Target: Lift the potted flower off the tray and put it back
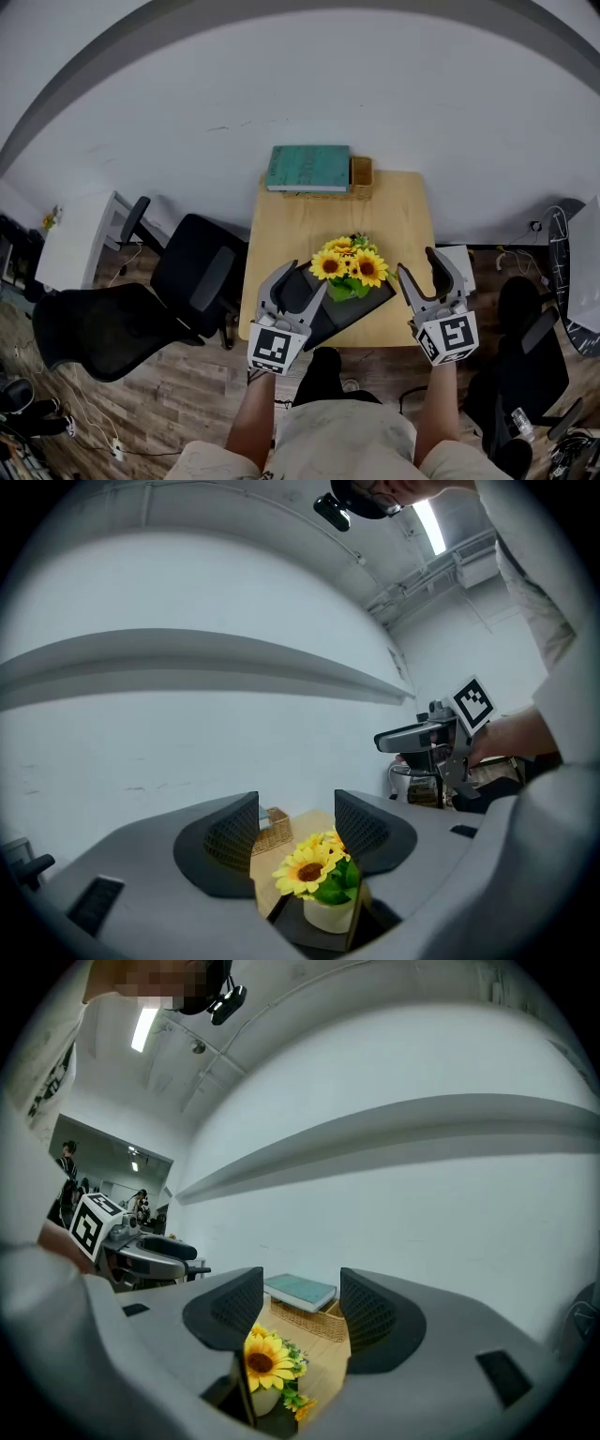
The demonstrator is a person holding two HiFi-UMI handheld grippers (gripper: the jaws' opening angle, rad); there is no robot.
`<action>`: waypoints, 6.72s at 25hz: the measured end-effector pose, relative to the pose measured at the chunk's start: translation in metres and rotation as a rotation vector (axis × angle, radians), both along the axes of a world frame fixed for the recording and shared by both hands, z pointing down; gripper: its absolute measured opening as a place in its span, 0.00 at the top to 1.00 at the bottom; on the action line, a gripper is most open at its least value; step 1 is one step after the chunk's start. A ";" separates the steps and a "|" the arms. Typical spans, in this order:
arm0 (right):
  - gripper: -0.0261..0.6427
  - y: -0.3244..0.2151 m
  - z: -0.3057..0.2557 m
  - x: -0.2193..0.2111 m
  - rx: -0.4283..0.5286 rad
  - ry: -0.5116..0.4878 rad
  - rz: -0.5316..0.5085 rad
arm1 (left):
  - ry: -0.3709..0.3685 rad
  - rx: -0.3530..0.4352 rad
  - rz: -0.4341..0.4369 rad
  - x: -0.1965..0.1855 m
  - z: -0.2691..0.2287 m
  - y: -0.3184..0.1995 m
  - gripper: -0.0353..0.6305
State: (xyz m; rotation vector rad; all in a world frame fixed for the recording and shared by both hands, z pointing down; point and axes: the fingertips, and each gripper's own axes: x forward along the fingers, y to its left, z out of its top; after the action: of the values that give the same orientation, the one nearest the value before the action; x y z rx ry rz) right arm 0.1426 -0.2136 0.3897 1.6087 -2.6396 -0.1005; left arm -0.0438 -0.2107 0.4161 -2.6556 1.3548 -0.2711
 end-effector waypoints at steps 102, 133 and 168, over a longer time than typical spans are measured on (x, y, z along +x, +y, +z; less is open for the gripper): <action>0.42 -0.037 0.257 -0.094 -0.598 0.401 -0.306 | -0.246 -0.480 0.317 0.038 0.225 -0.038 0.53; 0.42 -0.023 0.243 -0.095 -0.557 0.398 -0.276 | -0.245 -0.466 0.307 0.033 0.213 -0.025 0.53; 0.42 0.078 0.168 -0.099 -0.377 0.285 -0.334 | -0.210 -0.337 0.235 0.029 0.139 0.079 0.53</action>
State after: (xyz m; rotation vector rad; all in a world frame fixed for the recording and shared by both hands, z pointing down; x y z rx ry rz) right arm 0.0435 -0.1354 0.5573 0.9569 -2.4872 0.1379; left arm -0.0149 -0.1319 0.5548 -2.9141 0.9965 -0.7846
